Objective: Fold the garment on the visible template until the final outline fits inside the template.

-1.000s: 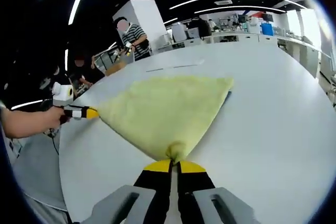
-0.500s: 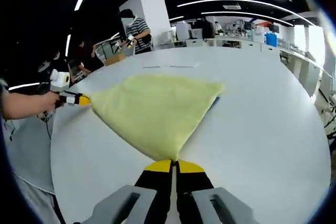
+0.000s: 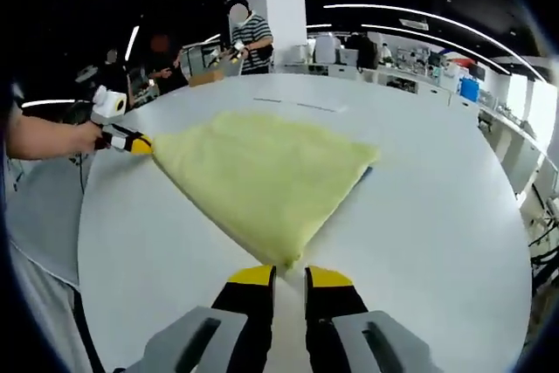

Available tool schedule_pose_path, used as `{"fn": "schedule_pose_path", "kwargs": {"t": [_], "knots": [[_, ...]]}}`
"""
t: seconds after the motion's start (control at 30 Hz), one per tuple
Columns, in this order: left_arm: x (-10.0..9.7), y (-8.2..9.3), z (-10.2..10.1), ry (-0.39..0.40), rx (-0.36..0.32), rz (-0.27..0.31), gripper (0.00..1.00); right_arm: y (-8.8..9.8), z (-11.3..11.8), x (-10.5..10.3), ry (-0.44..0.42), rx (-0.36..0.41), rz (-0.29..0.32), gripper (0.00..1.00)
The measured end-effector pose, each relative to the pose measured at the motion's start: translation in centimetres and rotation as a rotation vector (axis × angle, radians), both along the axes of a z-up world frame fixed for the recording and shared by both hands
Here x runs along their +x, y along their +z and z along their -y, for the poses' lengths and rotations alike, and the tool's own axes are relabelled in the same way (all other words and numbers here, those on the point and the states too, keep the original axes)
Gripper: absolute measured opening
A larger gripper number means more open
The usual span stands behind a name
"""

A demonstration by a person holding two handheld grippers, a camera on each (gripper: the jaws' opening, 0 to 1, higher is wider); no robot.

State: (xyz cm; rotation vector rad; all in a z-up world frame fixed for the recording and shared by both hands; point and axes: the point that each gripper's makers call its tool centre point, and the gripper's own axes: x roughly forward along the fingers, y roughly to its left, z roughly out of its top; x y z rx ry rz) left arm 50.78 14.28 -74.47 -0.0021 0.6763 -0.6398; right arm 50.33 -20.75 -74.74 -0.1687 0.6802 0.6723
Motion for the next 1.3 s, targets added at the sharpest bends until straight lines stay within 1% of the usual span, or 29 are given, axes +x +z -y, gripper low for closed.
{"fn": "schedule_pose_path", "kwargs": {"t": [0.1,0.17,0.27,0.4,0.57,0.73,0.9,1.0,1.1,1.17,1.3], "knots": [[0.1,0.0,0.1,0.007,-0.007,0.000,0.05,0.1,-0.3,0.2,0.001,0.007,0.007,0.04],[0.1,0.0,0.2,0.011,-0.012,0.001,0.03,0.2,-0.5,0.4,0.001,0.016,0.011,0.00],[0.1,-0.1,0.3,0.007,-0.012,-0.002,0.00,0.1,-0.5,0.5,0.010,0.006,0.013,0.00],[-0.2,-0.2,0.4,-0.005,-0.014,-0.012,0.00,0.1,0.4,0.0,0.024,-0.012,0.011,0.00],[-1.4,-0.3,1.6,-0.059,-0.005,-0.018,0.00,0.5,1.4,-0.8,0.034,-0.028,0.013,0.00],[-2.5,-0.4,2.5,-0.095,-0.008,-0.030,0.00,0.6,2.5,-2.6,0.036,-0.037,0.020,0.00],[-3.0,-0.6,2.9,-0.106,-0.025,-0.042,0.00,0.2,3.6,-5.0,0.026,-0.032,0.005,0.00],[-4.0,-0.6,3.4,-0.125,-0.028,-0.050,0.00,0.2,4.0,-6.0,0.016,-0.022,-0.001,0.00],[-5.4,-0.6,3.9,-0.154,-0.023,-0.057,0.00,0.2,4.5,-7.2,0.006,-0.014,-0.007,0.00],[-6.2,-0.7,4.0,-0.168,-0.008,-0.056,0.00,0.2,4.5,-7.8,0.007,-0.012,-0.011,0.00],[-7.2,-1.0,4.0,-0.167,-0.001,-0.064,0.00,-0.2,4.4,-9.0,0.020,-0.019,-0.022,0.00]]}}
